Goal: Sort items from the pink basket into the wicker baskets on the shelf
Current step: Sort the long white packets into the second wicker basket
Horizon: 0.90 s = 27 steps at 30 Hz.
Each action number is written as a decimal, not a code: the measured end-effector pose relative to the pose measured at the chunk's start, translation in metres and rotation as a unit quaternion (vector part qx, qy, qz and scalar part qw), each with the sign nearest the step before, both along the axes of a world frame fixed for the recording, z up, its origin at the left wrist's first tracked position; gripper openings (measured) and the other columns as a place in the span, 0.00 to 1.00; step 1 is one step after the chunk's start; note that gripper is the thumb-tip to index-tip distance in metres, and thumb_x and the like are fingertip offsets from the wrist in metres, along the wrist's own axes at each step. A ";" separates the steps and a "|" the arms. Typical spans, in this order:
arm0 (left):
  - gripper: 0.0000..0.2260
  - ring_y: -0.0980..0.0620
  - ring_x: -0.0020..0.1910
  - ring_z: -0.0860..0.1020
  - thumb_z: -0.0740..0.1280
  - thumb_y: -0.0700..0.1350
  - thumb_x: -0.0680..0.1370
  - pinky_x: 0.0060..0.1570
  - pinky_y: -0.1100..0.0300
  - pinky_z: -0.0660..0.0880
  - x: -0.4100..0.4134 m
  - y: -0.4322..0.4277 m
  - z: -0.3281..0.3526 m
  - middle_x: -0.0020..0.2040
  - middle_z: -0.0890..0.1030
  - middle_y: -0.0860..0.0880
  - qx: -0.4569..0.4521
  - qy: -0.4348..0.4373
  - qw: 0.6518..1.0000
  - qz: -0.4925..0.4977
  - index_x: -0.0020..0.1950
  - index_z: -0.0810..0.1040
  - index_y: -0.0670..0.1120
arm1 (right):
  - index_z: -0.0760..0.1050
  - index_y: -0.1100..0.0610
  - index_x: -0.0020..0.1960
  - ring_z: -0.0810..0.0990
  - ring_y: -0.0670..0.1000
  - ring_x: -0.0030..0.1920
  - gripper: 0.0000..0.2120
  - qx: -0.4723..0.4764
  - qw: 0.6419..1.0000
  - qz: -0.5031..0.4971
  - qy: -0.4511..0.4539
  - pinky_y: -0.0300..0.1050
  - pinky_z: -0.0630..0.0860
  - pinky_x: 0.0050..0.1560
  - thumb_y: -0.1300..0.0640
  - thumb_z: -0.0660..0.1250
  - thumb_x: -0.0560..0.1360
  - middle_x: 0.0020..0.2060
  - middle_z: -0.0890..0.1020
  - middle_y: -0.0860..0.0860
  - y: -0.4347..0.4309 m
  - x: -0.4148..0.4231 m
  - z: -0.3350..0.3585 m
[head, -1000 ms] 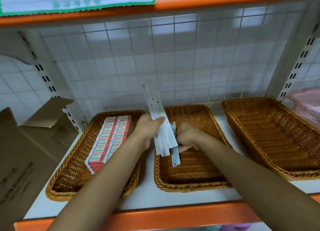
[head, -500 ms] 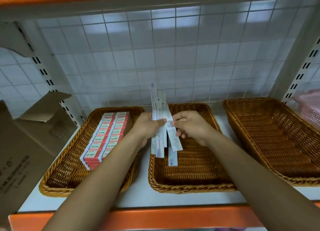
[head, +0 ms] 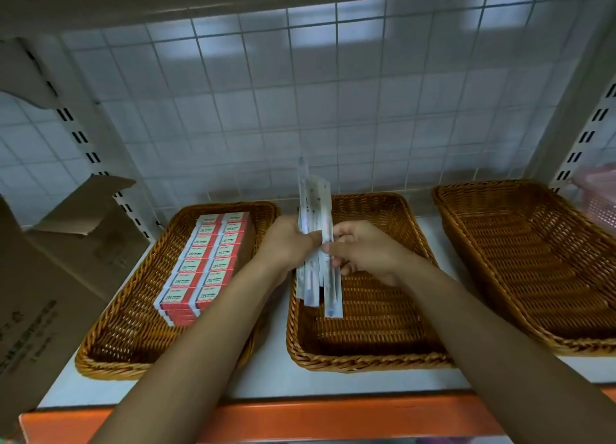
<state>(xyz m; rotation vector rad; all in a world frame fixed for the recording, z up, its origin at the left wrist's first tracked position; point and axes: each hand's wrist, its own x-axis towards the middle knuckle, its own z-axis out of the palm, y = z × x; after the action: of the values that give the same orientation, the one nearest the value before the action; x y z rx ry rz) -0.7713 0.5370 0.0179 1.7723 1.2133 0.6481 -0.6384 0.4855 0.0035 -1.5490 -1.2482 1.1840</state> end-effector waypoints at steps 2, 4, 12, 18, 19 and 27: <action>0.05 0.49 0.43 0.82 0.68 0.41 0.76 0.45 0.54 0.80 0.000 0.000 -0.001 0.46 0.83 0.45 0.006 0.001 1.000 -0.002 0.52 0.80 0.45 | 0.72 0.62 0.62 0.77 0.46 0.35 0.13 0.014 1.000 -0.018 -0.014 0.34 0.75 0.31 0.63 0.64 0.77 0.38 0.79 0.53 0.000 0.000 -0.001; 0.05 0.48 0.44 0.82 0.69 0.42 0.76 0.48 0.52 0.80 -0.002 0.000 -0.002 0.46 0.83 0.45 0.005 -0.001 1.000 -0.008 0.51 0.79 0.45 | 0.72 0.62 0.62 0.78 0.44 0.35 0.13 0.015 1.000 0.003 -0.027 0.33 0.74 0.32 0.63 0.63 0.78 0.38 0.79 0.50 -0.001 -0.001 0.000; 0.02 0.49 0.47 0.80 0.65 0.45 0.79 0.49 0.54 0.78 -0.002 0.000 -0.001 0.45 0.80 0.49 -0.026 -0.030 0.999 0.009 0.50 0.75 0.48 | 0.77 0.60 0.46 0.83 0.54 0.46 0.03 -0.044 0.989 -0.143 -0.020 0.49 0.82 0.46 0.66 0.67 0.74 0.48 0.82 0.57 0.002 0.012 -0.009; 0.12 0.47 0.52 0.80 0.65 0.45 0.79 0.54 0.52 0.77 -0.001 0.000 -0.001 0.54 0.80 0.45 -0.027 -0.027 0.999 0.024 0.61 0.75 0.44 | 0.72 0.63 0.53 0.82 0.56 0.46 0.11 -0.087 0.987 -0.126 -0.040 0.42 0.81 0.36 0.71 0.67 0.73 0.52 0.78 0.60 0.000 0.006 -0.010; 0.12 0.46 0.52 0.80 0.65 0.45 0.79 0.55 0.51 0.77 -0.001 0.001 -0.001 0.55 0.80 0.45 -0.027 -0.025 0.999 0.026 0.61 0.75 0.43 | 0.71 0.63 0.58 0.82 0.56 0.47 0.15 -0.094 0.987 -0.118 -0.057 0.42 0.81 0.35 0.71 0.67 0.73 0.54 0.78 0.60 0.001 0.003 -0.011; 0.14 0.47 0.51 0.80 0.68 0.43 0.77 0.50 0.53 0.78 -0.003 0.001 -0.002 0.55 0.80 0.43 -0.023 -0.037 0.998 0.036 0.61 0.75 0.42 | 0.79 0.61 0.55 0.78 0.53 0.54 0.11 -0.069 0.930 -0.059 -0.355 0.44 0.76 0.55 0.61 0.71 0.73 0.54 0.80 0.55 0.000 0.003 -0.014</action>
<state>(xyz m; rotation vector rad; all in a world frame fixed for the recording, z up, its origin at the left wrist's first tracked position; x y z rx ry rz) -0.7740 0.5381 0.0161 1.6591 1.2367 0.7152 -0.6357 0.4851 -0.0101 -2.2380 -1.5047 0.6437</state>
